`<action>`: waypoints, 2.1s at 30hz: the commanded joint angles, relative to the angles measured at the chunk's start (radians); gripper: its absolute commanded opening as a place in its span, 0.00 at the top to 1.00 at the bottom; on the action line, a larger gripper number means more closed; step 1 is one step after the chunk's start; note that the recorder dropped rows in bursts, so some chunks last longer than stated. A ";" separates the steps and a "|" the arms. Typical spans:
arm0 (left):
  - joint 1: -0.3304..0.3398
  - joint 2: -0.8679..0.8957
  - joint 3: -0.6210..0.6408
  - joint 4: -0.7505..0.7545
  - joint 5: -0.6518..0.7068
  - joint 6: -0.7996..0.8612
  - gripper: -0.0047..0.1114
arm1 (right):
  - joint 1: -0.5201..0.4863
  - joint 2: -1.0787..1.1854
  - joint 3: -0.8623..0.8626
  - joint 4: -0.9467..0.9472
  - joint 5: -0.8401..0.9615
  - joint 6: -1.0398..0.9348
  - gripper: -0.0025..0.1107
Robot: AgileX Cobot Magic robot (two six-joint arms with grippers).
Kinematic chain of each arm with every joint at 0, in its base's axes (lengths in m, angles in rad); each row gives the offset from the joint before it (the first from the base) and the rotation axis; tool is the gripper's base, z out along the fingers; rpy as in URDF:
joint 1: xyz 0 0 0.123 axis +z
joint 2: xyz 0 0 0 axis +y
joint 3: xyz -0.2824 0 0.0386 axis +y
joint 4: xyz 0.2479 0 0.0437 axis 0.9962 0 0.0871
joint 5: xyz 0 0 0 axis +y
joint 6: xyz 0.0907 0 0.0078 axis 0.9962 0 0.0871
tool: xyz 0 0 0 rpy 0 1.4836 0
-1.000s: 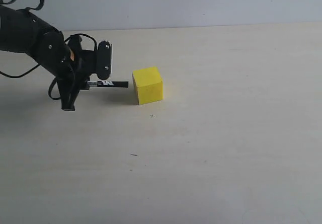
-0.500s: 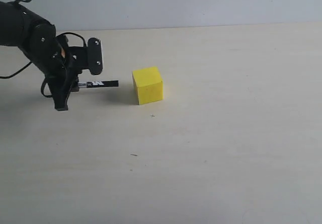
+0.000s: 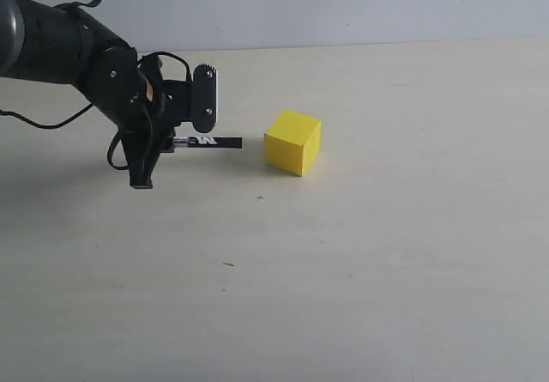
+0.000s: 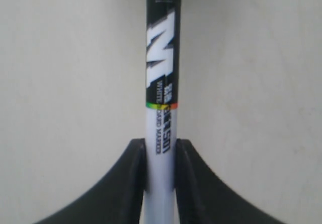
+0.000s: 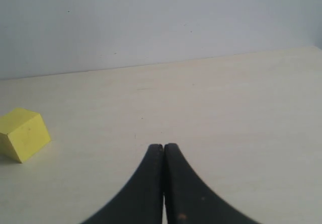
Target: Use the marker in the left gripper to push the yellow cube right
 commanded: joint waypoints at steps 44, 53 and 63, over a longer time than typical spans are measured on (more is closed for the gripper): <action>-0.103 0.063 -0.096 0.011 -0.125 -0.192 0.96 | -0.001 0.002 0.005 0.000 -0.008 0.000 0.98; -0.101 -0.035 -0.101 0.025 0.038 -0.274 0.96 | -0.001 0.002 0.005 0.000 -0.008 0.000 0.98; -0.124 -0.025 -0.106 -0.017 0.228 -0.277 0.96 | -0.001 0.002 0.005 0.000 -0.008 0.000 0.98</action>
